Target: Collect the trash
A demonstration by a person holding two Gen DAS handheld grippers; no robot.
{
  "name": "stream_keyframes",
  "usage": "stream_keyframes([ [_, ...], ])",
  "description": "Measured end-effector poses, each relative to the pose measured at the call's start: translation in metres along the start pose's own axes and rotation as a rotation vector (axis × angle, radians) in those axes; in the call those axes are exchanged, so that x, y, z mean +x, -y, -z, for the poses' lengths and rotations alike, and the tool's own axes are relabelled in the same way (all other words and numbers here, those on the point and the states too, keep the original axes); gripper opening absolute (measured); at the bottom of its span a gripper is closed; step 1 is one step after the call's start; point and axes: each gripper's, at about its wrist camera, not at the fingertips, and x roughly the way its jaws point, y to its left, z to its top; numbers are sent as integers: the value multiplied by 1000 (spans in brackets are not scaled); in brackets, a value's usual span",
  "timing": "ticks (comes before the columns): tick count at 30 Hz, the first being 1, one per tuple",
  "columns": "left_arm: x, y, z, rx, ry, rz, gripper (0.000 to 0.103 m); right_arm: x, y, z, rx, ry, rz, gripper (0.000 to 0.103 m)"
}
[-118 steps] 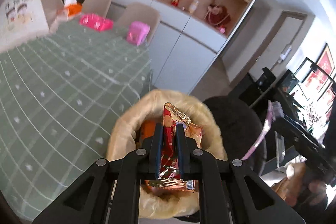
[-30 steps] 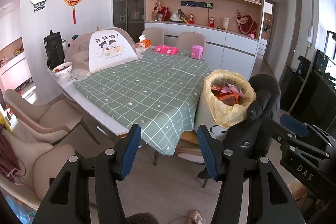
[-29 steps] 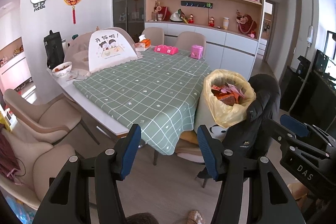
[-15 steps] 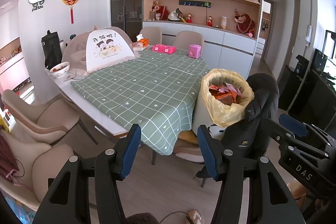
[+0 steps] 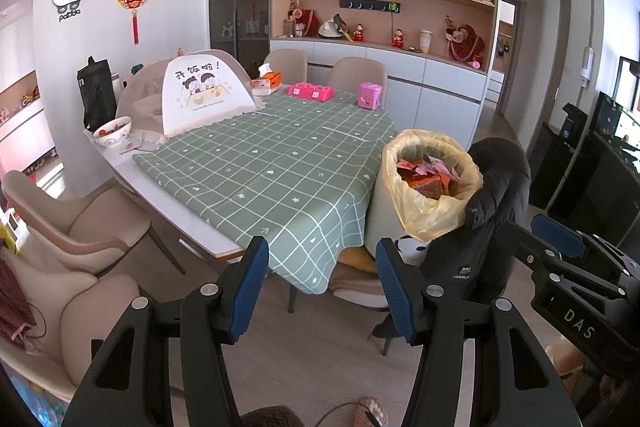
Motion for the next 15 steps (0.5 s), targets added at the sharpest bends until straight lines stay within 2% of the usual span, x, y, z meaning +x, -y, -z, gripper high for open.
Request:
stream_keyframes([
  [15,1,5,1,0,-1,1,57,-1,1,0,2,1,0,50],
])
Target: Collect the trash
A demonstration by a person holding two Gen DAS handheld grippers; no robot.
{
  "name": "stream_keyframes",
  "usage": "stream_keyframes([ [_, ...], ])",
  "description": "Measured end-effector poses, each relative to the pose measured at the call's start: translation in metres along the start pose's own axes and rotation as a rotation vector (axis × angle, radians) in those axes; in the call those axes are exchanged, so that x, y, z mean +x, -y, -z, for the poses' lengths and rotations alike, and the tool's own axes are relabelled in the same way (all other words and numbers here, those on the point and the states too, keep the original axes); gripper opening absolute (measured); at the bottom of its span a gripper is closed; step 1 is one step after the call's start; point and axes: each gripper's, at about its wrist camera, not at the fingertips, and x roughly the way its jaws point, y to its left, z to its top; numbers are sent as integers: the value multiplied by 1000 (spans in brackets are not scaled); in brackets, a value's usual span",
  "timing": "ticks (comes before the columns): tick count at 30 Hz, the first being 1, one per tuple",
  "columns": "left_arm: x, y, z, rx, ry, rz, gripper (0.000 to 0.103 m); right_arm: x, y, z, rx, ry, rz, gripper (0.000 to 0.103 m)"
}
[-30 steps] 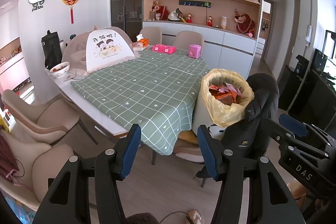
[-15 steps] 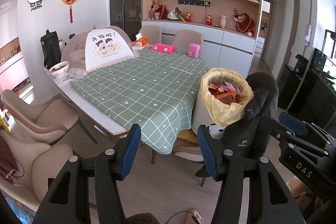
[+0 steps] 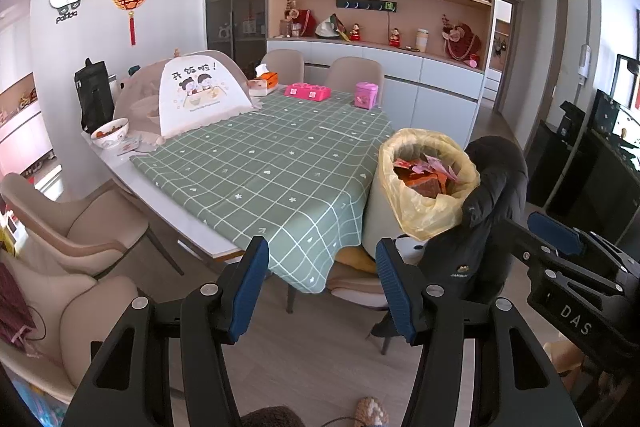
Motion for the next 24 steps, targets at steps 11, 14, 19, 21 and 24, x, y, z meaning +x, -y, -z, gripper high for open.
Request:
stream_keyframes([
  [11,0,2,-1,0,0,1,57,-1,2,-1,1,-1,4,50],
  [14,1,9,0,10,-3,3,57,-2,2,0,10,2,10,50],
  [19,2,17,-1,18,1,6,57,-4,1,-1,15,7,24,50],
  [21,3,19,-1,24,-1,3,57,-4,0,-2,15,10,27,50],
  [24,8,23,-5,38,-7,7,57,-3,0,-3,17,13,32,50],
])
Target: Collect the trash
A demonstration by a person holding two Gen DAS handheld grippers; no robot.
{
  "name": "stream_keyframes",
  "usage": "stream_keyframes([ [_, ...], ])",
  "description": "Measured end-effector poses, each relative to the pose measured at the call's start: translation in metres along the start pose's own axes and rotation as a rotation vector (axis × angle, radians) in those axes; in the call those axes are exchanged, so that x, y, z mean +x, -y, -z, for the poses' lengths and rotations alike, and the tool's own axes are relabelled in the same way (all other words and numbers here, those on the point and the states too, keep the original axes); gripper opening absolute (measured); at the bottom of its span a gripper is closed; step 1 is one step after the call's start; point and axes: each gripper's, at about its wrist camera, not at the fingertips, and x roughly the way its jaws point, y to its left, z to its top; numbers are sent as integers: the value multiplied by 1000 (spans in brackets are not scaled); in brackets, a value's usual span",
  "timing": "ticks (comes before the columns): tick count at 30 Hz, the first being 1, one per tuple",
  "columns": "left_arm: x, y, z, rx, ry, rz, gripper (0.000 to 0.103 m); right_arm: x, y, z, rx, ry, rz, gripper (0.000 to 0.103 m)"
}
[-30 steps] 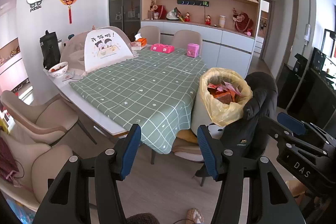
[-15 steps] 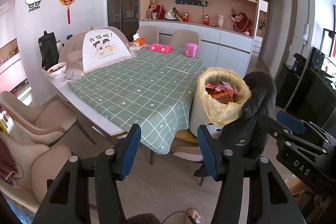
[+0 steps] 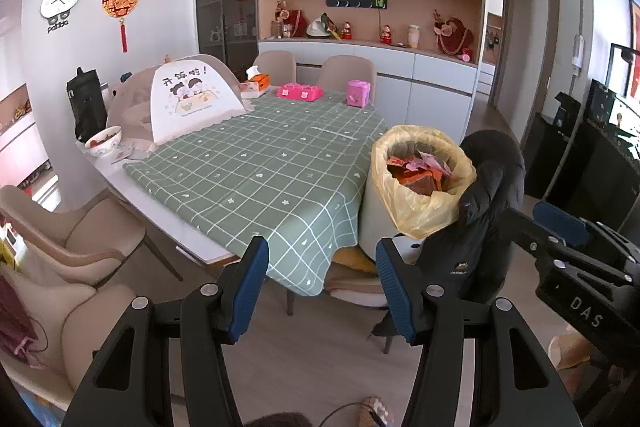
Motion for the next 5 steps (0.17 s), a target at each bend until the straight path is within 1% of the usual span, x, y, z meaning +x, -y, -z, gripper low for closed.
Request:
stream_keyframes([
  [1,1,-6,-2,4,-1,2,57,0,0,-1,1,-1,2,50],
  [5,10,-8,-5,22,7,-2,57,4,1,-2,7,-5,20,50],
])
